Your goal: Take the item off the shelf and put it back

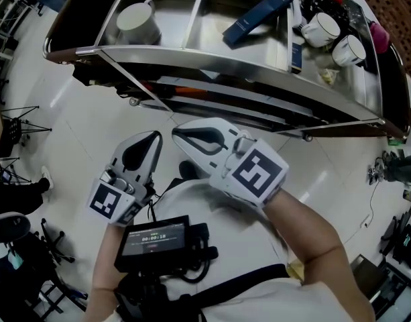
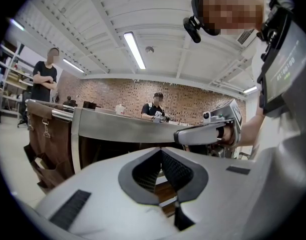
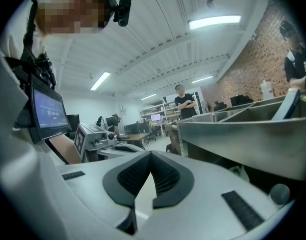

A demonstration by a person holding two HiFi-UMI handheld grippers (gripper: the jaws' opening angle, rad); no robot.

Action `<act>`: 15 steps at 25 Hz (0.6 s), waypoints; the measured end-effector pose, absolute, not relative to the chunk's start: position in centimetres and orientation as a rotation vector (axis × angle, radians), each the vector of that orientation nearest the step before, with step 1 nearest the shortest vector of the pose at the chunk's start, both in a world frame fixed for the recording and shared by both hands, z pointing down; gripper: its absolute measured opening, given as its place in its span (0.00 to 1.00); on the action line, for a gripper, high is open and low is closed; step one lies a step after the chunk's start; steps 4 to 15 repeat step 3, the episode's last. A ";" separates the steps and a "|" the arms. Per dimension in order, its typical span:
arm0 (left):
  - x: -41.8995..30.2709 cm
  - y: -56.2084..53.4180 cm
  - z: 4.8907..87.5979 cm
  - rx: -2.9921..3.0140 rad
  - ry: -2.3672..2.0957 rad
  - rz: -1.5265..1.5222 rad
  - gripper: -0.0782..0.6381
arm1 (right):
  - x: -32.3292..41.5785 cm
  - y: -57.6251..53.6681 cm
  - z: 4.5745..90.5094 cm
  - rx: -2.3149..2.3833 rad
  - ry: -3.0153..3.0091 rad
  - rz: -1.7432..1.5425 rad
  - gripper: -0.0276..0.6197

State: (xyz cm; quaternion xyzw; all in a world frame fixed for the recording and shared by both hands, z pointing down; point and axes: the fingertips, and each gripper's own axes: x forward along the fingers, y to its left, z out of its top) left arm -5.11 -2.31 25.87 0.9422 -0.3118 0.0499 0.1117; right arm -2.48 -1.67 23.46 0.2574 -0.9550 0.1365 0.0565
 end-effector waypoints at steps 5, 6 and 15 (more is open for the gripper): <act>-5.1 -2.3 25.9 2.766 -0.916 0.145 0.12 | -2.4 -1.7 23.5 0.781 -2.897 0.414 0.05; -5.1 -2.3 25.9 2.766 -0.916 0.145 0.12 | -2.4 -1.7 23.5 0.781 -2.897 0.414 0.05; -5.1 -2.3 25.9 2.766 -0.916 0.145 0.12 | -2.4 -1.7 23.5 0.781 -2.897 0.414 0.05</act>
